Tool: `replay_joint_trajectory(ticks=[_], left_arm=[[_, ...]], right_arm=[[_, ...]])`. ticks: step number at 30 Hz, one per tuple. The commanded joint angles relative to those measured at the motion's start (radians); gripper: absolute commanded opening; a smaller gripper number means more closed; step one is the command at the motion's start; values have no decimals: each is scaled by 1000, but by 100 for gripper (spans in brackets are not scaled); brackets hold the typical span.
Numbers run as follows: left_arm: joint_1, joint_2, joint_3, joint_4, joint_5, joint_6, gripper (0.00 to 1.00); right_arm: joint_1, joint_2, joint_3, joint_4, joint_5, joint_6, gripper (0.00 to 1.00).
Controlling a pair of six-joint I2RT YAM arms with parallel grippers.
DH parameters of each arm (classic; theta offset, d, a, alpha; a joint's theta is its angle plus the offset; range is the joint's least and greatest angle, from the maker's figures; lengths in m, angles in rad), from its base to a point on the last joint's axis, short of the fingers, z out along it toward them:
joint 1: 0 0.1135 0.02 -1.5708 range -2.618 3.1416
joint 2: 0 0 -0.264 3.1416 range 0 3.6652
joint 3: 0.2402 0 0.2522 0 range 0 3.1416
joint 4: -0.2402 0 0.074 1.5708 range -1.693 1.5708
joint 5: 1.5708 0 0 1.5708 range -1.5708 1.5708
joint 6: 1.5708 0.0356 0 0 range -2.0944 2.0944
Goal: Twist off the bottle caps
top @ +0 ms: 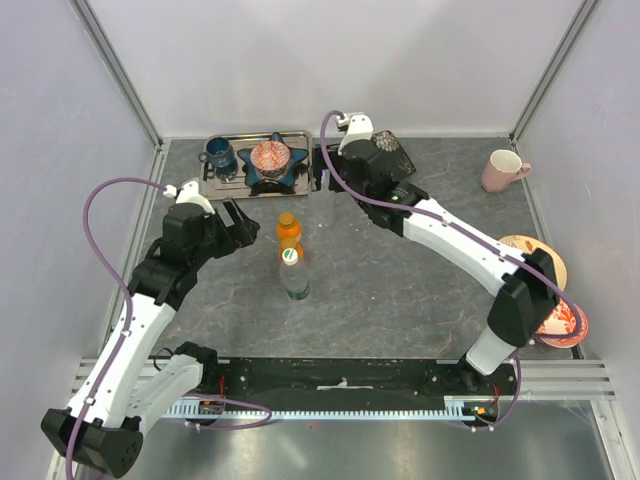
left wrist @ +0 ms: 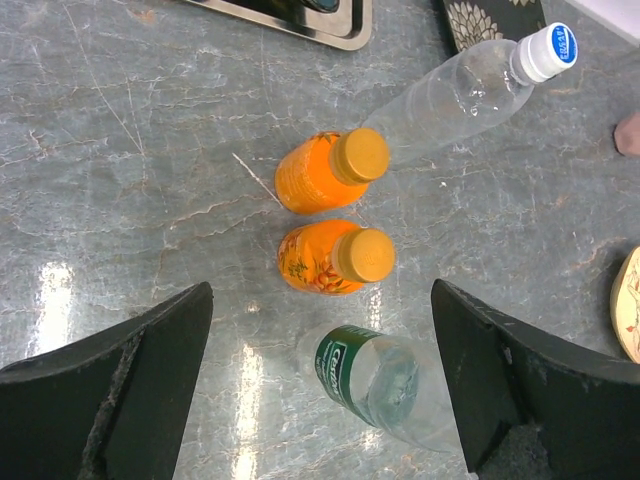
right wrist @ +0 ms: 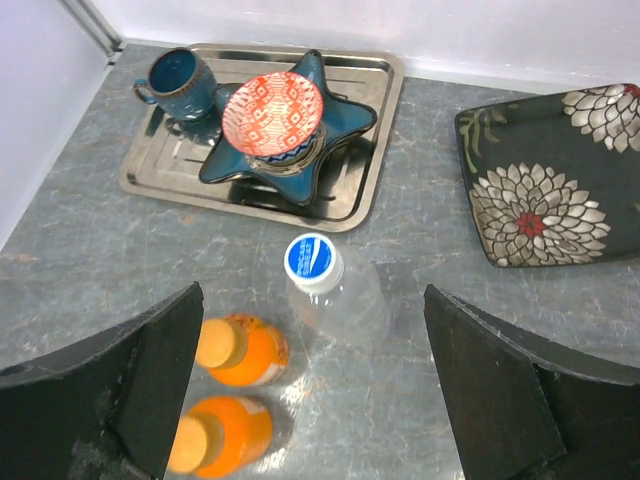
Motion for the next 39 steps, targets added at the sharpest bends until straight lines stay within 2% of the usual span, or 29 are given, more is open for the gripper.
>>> replay_joint_trajectory(ticks=[1, 9, 12, 18, 28, 34, 39], left_arm=[[-3, -23, -12, 32, 26, 16, 96], [-3, -32, -23, 35, 21, 22, 95], [-3, -32, -31, 37, 21, 23, 95], [-3, -41, -46, 39, 18, 23, 93], [-3, -43, -49, 43, 7, 20, 92], [-3, -41, -5, 36, -52, 26, 91], [-3, 5, 83, 6, -89, 26, 91]], right_arm=[[-4, 101, 100, -18, 50, -23, 98], [-3, 220, 170, -21, 79, -17, 97], [-1, 248, 187, -23, 82, -14, 93], [-3, 283, 192, -21, 76, -5, 74], [-4, 263, 133, -3, 70, -6, 50], [-3, 205, 110, 8, 84, -17, 33], [-3, 109, 98, -6, 107, -28, 27]])
